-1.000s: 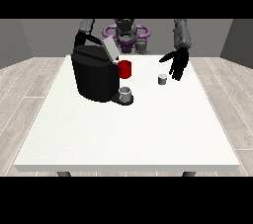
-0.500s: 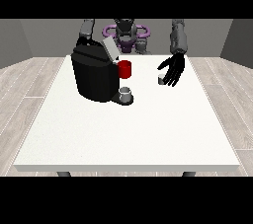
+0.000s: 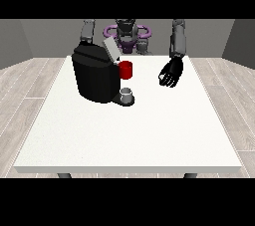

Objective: Insert the coffee pod into the coffee machine and close the lid

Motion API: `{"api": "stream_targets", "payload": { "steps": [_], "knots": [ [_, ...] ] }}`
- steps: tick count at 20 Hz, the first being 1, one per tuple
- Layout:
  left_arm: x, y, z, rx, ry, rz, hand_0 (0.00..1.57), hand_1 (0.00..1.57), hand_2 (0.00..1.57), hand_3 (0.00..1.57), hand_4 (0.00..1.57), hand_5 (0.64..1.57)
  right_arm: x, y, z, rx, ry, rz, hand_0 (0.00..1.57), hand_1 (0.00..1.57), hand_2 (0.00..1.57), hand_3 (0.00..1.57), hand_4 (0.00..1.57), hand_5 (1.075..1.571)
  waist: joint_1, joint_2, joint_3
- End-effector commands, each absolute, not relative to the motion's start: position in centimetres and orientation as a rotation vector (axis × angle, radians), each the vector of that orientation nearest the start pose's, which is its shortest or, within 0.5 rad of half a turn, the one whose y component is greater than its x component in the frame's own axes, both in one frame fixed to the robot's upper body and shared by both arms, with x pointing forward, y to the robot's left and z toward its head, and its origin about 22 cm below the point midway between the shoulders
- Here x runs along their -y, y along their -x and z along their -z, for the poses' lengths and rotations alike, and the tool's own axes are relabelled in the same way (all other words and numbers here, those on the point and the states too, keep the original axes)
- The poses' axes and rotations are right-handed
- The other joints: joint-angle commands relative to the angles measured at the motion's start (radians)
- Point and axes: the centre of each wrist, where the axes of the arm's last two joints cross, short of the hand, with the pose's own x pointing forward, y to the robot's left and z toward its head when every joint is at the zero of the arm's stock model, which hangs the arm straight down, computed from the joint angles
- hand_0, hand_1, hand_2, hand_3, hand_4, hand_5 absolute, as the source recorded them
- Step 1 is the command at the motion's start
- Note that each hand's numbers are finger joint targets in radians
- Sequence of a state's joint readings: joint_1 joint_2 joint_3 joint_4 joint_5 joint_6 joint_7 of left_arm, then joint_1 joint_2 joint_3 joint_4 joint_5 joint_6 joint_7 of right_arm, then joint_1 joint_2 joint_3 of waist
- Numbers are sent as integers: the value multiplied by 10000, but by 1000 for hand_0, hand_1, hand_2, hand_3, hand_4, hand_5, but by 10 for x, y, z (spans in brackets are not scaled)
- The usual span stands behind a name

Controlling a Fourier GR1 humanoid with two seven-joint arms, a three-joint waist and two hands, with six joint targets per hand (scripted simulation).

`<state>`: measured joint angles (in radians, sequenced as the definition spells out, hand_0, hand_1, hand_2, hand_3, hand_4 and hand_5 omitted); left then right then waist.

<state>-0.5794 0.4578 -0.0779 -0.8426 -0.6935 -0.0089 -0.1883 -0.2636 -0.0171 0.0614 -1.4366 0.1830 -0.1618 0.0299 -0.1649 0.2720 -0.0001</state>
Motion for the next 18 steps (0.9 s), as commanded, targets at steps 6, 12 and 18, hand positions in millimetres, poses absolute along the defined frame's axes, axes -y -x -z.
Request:
{"api": "stream_targets", "payload": {
  "steps": [6,12,18],
  "knots": [
    [-315,-371,-12,11852,-7960,12365,789,789,960,845,392,1571,186,-297,-14,16181,1075,-1560,0,0,0,0,0,1571,-91,-334,1],
    [-318,-372,-6,12360,-7498,12751,1036,1036,1121,1006,395,1571,210,-307,-7,16127,1664,-1251,0,0,0,0,0,1571,259,-392,-1],
    [-303,-397,-49,14408,-6454,11885,1420,1420,1402,1332,494,1571,215,-306,10,15638,2824,-1095,0,0,0,0,0,1571,636,-531,-1]
  ]
}}
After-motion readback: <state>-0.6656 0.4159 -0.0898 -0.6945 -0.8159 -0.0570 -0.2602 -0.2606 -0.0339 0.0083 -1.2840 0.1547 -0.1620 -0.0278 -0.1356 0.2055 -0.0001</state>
